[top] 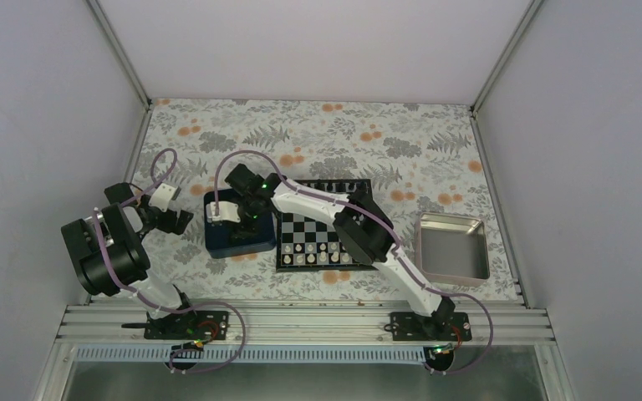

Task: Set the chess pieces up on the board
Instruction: Pick up the chess piece from the storage box.

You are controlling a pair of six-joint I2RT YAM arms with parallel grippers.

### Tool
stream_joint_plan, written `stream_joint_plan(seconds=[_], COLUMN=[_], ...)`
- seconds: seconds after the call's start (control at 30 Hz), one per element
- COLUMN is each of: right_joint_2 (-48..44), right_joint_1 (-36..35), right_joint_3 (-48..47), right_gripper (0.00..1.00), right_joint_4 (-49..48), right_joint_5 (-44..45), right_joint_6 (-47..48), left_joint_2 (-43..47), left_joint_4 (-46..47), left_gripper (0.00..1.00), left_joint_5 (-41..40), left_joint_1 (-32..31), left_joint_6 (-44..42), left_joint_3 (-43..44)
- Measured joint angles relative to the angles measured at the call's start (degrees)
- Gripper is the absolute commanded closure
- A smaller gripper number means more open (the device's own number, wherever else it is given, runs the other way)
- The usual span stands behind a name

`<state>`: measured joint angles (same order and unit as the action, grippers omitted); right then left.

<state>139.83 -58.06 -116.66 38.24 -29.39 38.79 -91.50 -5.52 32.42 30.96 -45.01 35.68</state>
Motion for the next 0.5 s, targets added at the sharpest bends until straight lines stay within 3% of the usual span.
stream_joint_plan(seconds=[0.5], right_joint_2=[1.38], right_joint_1=[0.00], right_joint_3=[2.36], right_gripper=[0.88], right_joint_4=[-4.70], right_joint_5=[2.69], right_joint_6=[-1.33], left_joint_2=[0.00], left_joint_4=[-0.07], left_gripper=[0.00], left_joint_5=[0.00], left_joint_1=[0.00], left_joint_6=[-0.07], left_joint_3=[0.00])
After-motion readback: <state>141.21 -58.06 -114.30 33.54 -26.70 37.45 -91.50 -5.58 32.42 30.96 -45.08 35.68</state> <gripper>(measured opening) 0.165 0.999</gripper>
